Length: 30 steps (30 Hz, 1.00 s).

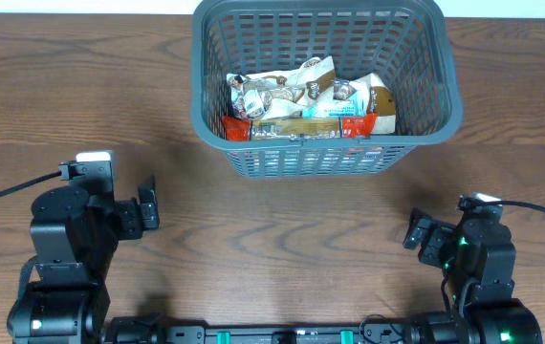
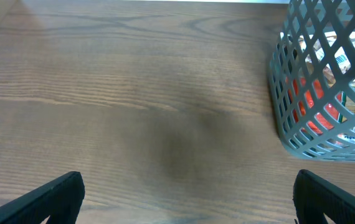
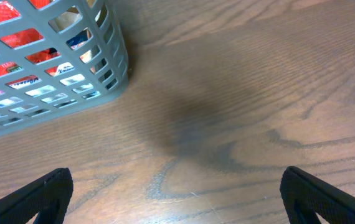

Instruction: Pack container

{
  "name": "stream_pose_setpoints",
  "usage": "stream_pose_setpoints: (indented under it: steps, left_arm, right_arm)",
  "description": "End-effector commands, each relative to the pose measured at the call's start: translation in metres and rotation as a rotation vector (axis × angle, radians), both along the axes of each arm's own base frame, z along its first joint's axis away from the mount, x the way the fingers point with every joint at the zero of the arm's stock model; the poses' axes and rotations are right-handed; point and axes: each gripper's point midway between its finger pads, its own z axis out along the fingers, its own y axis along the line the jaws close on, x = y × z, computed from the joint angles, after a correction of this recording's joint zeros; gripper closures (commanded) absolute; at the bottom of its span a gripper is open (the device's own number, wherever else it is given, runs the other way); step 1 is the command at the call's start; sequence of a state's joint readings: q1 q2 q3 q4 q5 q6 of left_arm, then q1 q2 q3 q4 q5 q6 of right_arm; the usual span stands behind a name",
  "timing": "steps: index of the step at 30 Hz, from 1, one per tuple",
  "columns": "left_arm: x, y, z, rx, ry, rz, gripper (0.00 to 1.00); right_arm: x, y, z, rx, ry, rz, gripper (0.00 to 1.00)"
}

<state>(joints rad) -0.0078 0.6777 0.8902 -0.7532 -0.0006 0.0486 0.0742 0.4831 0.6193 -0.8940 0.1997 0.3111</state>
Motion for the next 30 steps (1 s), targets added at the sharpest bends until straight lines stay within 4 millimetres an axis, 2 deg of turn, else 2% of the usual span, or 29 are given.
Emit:
stream_pose_setpoints:
  steps: [1, 8, 11, 13, 17, 20, 26, 30]
  left_arm:
    - [0.000, 0.001, -0.003, -0.001, 0.007, 0.012, 0.01]
    - [0.000, 0.001, -0.003, -0.001, 0.007, 0.012, 0.01]
    - [0.000, 0.001, -0.003, -0.001, 0.007, 0.012, 0.02]
    - [0.000, 0.001, -0.003, -0.001, 0.007, 0.012, 0.01]
    - [0.000, 0.001, -0.003, 0.000, 0.007, 0.012, 0.01]
    - [0.000, 0.001, -0.003, 0.000, 0.007, 0.012, 0.01]
    - [0.000, 0.001, -0.003, -0.001, 0.007, 0.012, 0.01]
    - [0.000, 0.001, -0.003, -0.001, 0.007, 0.012, 0.01]
  right_arm:
    - [-0.001, 0.000, -0.001, 0.004, -0.004, -0.010, 0.01]
    - [-0.011, -0.004, -0.010, -0.025, 0.052, -0.011, 0.01]
    - [-0.010, -0.005, -0.005, -0.038, 0.026, -0.004, 0.01]
    - [-0.005, -0.002, 0.007, -0.063, -0.039, 0.037, 0.01]
    - [0.015, 0.012, 0.045, -0.160, -0.272, 0.200, 0.01]
    - [0.019, 0.020, 0.060, -0.210, -0.397, 0.267, 0.01]
    - [0.021, 0.027, 0.044, -0.230, -0.465, 0.322, 0.01]
    - [0.024, 0.042, 0.041, -0.270, -0.539, 0.425, 0.01]
